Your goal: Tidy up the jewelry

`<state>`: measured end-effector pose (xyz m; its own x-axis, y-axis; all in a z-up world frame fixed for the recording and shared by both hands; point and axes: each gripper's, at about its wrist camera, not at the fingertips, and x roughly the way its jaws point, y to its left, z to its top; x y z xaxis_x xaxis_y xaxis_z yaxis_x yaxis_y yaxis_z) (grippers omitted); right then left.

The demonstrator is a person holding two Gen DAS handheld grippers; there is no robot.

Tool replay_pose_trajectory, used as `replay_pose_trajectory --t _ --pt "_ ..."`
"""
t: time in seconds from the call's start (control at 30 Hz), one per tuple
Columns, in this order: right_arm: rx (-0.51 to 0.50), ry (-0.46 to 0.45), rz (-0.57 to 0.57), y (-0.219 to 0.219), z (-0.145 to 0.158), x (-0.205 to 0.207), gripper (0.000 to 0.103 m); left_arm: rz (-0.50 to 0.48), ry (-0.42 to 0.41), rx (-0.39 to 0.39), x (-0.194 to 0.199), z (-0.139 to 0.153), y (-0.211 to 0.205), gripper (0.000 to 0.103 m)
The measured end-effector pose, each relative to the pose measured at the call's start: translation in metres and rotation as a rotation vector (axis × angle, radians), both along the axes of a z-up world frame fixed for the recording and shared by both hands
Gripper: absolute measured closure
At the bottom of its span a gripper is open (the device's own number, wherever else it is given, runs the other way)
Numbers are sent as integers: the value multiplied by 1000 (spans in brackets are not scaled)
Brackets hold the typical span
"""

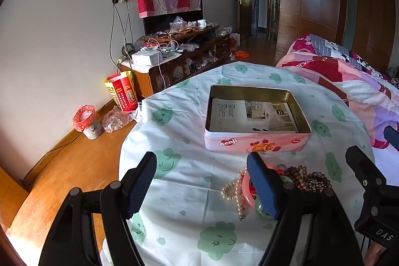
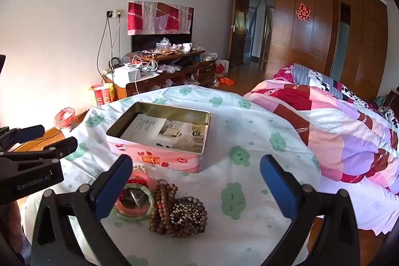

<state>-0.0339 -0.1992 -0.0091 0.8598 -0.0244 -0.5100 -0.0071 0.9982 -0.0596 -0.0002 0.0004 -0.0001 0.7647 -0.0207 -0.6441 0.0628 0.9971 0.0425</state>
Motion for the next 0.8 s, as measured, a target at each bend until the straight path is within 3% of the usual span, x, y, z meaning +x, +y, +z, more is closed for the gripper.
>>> replay_pose_trajectory --t 0.8 --pt "18 20 3 -3 -5 1 0 4 0 4 0 -4 1 28"
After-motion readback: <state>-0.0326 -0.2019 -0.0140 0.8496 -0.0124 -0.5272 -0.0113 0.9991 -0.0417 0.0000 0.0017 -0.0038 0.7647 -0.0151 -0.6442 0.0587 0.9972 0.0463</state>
